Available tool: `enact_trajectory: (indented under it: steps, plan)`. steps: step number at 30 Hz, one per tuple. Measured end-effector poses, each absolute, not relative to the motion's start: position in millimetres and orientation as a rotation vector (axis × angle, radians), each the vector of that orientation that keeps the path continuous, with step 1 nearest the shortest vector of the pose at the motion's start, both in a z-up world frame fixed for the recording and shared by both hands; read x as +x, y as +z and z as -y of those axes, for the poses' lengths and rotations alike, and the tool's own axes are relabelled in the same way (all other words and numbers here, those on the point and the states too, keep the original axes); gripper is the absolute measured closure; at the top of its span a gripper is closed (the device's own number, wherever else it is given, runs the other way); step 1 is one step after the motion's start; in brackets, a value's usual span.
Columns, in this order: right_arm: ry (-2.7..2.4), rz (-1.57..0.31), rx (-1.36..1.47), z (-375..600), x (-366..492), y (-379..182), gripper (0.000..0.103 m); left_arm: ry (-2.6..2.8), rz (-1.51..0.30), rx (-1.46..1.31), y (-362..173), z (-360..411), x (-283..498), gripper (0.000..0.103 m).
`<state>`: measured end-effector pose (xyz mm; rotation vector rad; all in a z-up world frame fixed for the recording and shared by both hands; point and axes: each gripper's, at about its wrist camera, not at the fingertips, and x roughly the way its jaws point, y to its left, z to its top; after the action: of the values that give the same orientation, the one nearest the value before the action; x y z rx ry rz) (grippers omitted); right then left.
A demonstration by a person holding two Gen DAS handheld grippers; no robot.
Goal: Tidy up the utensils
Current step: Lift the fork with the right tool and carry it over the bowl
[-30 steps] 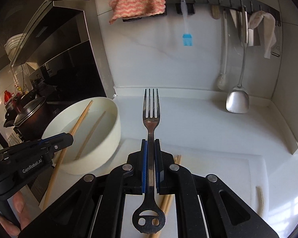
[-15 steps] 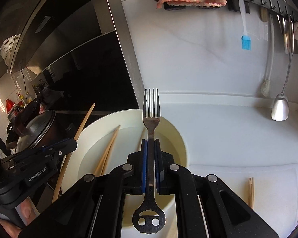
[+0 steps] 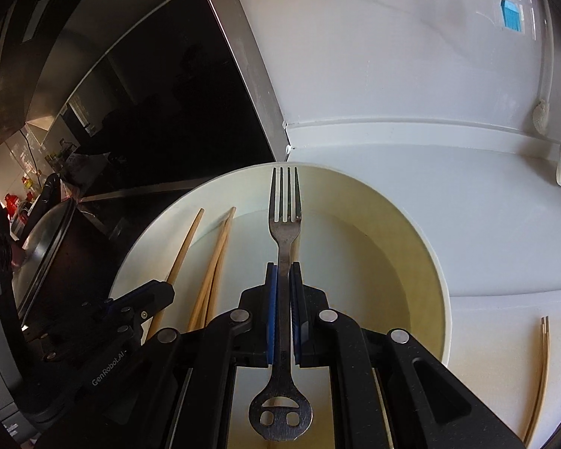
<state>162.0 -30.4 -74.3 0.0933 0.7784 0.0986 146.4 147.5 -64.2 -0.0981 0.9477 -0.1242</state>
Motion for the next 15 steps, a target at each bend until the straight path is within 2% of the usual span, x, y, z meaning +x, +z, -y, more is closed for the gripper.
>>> enact_trajectory:
  steps: [15]
  plan:
    - [0.068,-0.96,0.096,39.0,200.3,-102.2,0.096,-0.101,-1.061,-0.109,-90.4,-143.1,177.5,0.096]
